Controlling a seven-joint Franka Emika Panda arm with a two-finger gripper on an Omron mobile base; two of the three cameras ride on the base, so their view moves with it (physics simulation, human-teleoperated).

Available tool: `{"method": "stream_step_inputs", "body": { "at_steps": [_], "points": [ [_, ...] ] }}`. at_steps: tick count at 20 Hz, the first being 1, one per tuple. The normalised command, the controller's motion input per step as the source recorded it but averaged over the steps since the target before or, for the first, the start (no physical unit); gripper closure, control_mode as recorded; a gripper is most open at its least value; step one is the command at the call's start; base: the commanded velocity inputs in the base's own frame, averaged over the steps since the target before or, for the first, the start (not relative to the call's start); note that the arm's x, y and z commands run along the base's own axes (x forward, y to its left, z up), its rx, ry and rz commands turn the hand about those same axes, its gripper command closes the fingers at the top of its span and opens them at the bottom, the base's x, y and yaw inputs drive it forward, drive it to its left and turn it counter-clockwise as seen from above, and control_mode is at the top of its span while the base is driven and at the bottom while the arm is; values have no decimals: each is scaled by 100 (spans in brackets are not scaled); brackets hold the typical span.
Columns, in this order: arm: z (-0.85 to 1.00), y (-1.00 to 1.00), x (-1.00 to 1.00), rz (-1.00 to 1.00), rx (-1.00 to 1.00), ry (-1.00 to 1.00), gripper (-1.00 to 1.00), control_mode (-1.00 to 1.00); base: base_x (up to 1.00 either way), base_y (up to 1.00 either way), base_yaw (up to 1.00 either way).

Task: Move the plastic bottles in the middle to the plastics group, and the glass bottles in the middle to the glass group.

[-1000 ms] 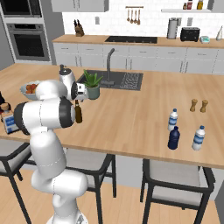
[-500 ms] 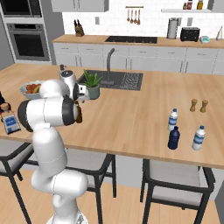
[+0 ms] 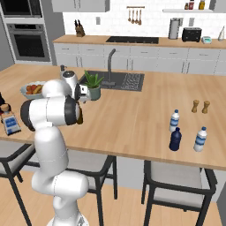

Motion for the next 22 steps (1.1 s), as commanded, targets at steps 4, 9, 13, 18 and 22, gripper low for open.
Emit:
{"method": "stream_step_inputs", "body": {
  "at_steps": [4, 9, 13, 18, 22],
  "points": [
    [-2, 3, 1, 0, 0, 0, 100, -100, 0, 0, 0],
    [-5, 6, 0, 0, 0, 0, 100, -100, 0, 0, 0],
    [-1, 3, 0, 0, 0, 0, 100, -100, 0, 0, 0],
    [9, 0, -4, 0, 0, 0, 100, -100, 0, 0, 0],
    [60, 9, -29, 7, 0, -2, 100, -100, 0, 0, 0]
  ]
}}
